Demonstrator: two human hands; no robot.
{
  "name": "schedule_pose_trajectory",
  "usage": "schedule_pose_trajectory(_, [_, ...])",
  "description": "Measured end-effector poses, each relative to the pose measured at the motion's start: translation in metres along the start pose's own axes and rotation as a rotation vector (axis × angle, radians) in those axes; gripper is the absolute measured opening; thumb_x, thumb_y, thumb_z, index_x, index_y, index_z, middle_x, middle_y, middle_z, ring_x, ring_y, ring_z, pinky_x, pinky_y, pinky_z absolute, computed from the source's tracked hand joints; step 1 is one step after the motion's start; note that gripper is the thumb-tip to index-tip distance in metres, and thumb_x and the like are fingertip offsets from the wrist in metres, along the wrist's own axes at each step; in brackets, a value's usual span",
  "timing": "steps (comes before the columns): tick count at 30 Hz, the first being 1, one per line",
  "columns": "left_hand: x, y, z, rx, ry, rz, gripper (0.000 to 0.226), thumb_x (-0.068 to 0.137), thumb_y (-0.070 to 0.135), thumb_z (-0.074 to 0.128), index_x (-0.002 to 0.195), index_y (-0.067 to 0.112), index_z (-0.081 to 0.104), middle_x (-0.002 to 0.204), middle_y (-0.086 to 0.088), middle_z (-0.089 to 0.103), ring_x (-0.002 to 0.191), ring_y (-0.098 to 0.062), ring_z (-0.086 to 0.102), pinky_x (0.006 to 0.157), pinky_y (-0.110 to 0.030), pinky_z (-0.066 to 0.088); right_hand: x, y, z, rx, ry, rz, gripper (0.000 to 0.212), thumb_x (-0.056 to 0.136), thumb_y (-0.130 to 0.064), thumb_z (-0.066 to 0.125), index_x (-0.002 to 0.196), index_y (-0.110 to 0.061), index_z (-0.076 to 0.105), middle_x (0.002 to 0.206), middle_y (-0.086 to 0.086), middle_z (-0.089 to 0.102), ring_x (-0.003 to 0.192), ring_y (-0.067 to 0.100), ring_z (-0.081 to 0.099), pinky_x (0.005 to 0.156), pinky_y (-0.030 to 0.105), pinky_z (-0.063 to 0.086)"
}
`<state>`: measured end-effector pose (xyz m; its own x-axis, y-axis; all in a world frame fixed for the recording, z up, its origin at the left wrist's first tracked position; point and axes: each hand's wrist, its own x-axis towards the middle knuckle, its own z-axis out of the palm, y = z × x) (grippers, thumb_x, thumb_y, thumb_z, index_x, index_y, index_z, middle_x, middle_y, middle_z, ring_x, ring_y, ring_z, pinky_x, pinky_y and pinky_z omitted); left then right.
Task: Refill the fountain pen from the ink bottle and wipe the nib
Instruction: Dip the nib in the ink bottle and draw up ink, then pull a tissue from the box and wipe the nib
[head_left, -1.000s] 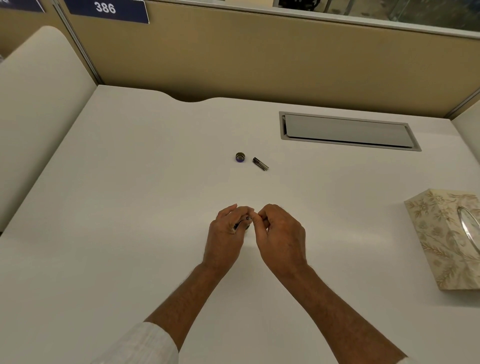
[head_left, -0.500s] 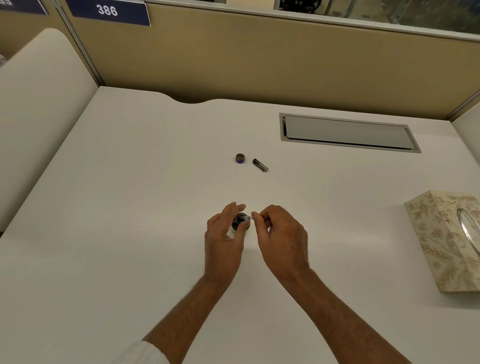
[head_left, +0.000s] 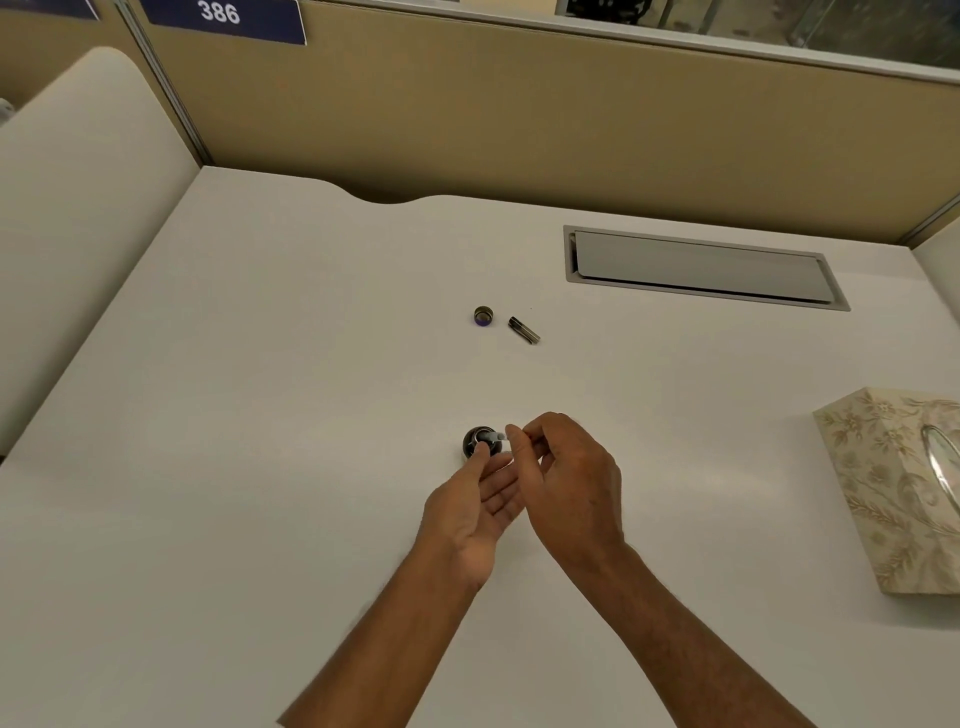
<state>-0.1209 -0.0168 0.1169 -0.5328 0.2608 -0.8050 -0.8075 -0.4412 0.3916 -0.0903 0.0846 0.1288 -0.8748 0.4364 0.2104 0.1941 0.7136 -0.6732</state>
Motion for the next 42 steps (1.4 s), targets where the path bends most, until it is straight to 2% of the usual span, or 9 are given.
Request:
schedule_pose_trajectory(3, [0.005, 0.002, 0.000, -0.145, -0.116, -0.096, 0.036, 0.102, 0.023, 0.054, 0.121, -0.005, 0.065, 0.115, -0.022, 0.073, 0.107, -0.032, 0.072, 0.099, -0.043, 0.053, -0.002, 0.000, -0.002, 0.013, 0.005, 0.006, 0.020, 0.096, -0.032, 0.064, 0.081, -0.019, 0.062, 0.072, -0.009, 0.062, 0.066, 0.012, 0.058, 0.059, 0.037, 0.053])
schedule_pose_trajectory(8, [0.006, 0.001, 0.003, -0.225, -0.191, -0.108, 0.028, 0.103, 0.015, 0.049, 0.115, -0.006, 0.065, 0.117, -0.026, 0.072, 0.096, -0.031, 0.076, 0.083, -0.038, 0.061, -0.005, 0.003, -0.006, 0.034, 0.002, 0.003, 0.019, 0.097, -0.034, 0.062, 0.083, -0.021, 0.063, 0.074, -0.011, 0.063, 0.069, 0.010, 0.059, 0.061, 0.036, 0.053])
schedule_pose_trajectory(13, [0.011, -0.002, 0.005, -0.283, -0.209, -0.112, 0.034, 0.103, 0.011, 0.049, 0.129, -0.009, 0.056, 0.131, -0.028, 0.063, 0.123, -0.036, 0.062, 0.109, -0.046, 0.045, -0.009, 0.005, -0.010, 0.065, 0.013, 0.007, 0.016, 0.097, -0.033, 0.062, 0.086, -0.023, 0.066, 0.077, -0.014, 0.066, 0.072, 0.009, 0.062, 0.063, 0.032, 0.054])
schedule_pose_trajectory(18, [0.009, -0.005, 0.006, -0.294, -0.232, -0.110, 0.032, 0.100, 0.008, 0.053, 0.127, -0.008, 0.058, 0.121, -0.025, 0.070, 0.116, -0.033, 0.066, 0.113, -0.047, 0.041, -0.015, 0.009, -0.015, 0.088, 0.028, 0.014, 0.014, 0.097, -0.030, 0.064, 0.086, -0.022, 0.067, 0.076, -0.016, 0.065, 0.072, 0.008, 0.062, 0.063, 0.027, 0.053])
schedule_pose_trajectory(23, [0.010, -0.008, 0.006, -0.292, -0.260, -0.106, 0.039, 0.097, 0.006, 0.056, 0.133, -0.008, 0.054, 0.125, -0.023, 0.069, 0.120, -0.033, 0.064, 0.116, -0.050, 0.038, -0.022, 0.014, -0.019, 0.126, 0.023, 0.051, 0.009, 0.095, -0.026, 0.066, 0.089, -0.020, 0.069, 0.078, -0.014, 0.067, 0.073, 0.009, 0.064, 0.064, 0.023, 0.053])
schedule_pose_trajectory(26, [0.008, -0.009, 0.007, -0.286, -0.257, -0.096, 0.041, 0.095, 0.005, 0.058, 0.134, -0.008, 0.053, 0.124, -0.023, 0.069, 0.117, -0.032, 0.066, 0.114, -0.049, 0.040, -0.025, 0.016, -0.021, 0.168, 0.022, 0.089, 0.006, 0.094, -0.020, 0.068, 0.089, -0.019, 0.069, 0.078, -0.013, 0.068, 0.075, 0.009, 0.065, 0.064, 0.014, 0.048])
schedule_pose_trajectory(32, [0.004, -0.011, 0.007, -0.269, -0.235, -0.076, 0.037, 0.098, 0.004, 0.055, 0.133, -0.006, 0.054, 0.114, -0.021, 0.073, 0.101, -0.029, 0.074, 0.094, -0.039, 0.056, -0.032, 0.019, -0.021, 0.223, 0.010, 0.154, 0.009, 0.093, -0.016, 0.069, 0.085, -0.019, 0.069, 0.075, -0.015, 0.067, 0.075, 0.009, 0.065, 0.064, 0.008, 0.043])
schedule_pose_trajectory(37, [0.003, -0.014, 0.006, -0.248, -0.239, -0.067, 0.033, 0.098, 0.005, 0.055, 0.130, -0.004, 0.057, 0.118, -0.021, 0.072, 0.108, -0.030, 0.070, 0.106, -0.041, 0.048, -0.038, 0.024, -0.021, 0.261, 0.008, 0.192, 0.009, 0.093, -0.016, 0.069, 0.084, -0.019, 0.069, 0.075, -0.011, 0.069, 0.074, 0.010, 0.065, 0.063, 0.010, 0.045])
schedule_pose_trajectory(42, [0.001, -0.016, 0.007, -0.220, -0.243, -0.048, 0.030, 0.099, 0.004, 0.054, 0.128, -0.002, 0.059, 0.120, -0.020, 0.072, 0.107, -0.030, 0.072, 0.100, -0.040, 0.052, -0.043, 0.027, -0.022, 0.289, 0.022, 0.223, 0.007, 0.092, -0.016, 0.071, 0.085, -0.017, 0.069, 0.077, -0.011, 0.069, 0.077, 0.009, 0.065, 0.064, 0.011, 0.047])
